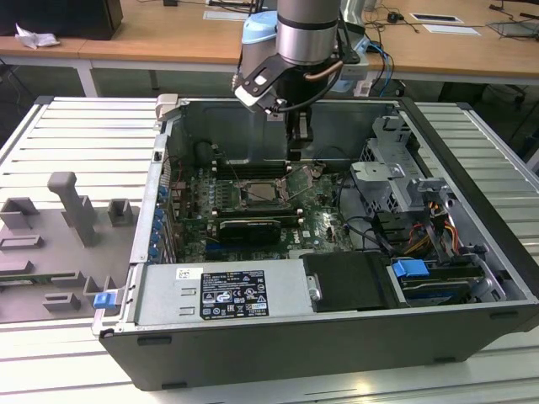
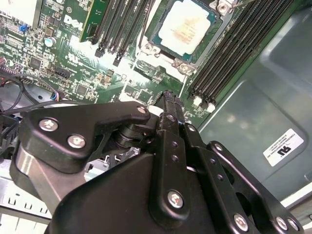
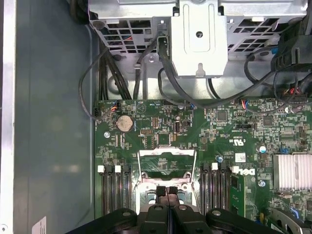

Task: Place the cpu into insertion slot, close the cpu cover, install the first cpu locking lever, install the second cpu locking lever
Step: 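Close the cpu cover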

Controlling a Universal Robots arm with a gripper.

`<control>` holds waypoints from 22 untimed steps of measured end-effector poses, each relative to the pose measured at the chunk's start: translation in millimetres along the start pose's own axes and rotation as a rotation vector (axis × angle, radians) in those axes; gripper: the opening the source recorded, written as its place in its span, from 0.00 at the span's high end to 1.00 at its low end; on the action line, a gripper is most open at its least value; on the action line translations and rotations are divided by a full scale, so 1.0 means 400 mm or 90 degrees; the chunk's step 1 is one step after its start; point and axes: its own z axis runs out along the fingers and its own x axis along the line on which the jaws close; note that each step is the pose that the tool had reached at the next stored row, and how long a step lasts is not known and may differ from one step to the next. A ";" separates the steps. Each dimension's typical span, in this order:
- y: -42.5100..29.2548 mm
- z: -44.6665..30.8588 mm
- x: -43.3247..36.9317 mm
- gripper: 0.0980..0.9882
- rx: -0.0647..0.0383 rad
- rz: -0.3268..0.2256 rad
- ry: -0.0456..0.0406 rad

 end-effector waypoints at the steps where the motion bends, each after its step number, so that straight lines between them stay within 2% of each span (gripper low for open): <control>1: 0.001 0.000 0.000 0.99 0.000 0.000 0.0001; 16: 0.015 0.005 0.000 0.99 0.000 0.000 0.0000; 19: 0.020 0.008 0.000 0.99 0.000 0.000 0.0002; 22: 0.028 0.019 0.000 0.99 0.000 0.000 0.0001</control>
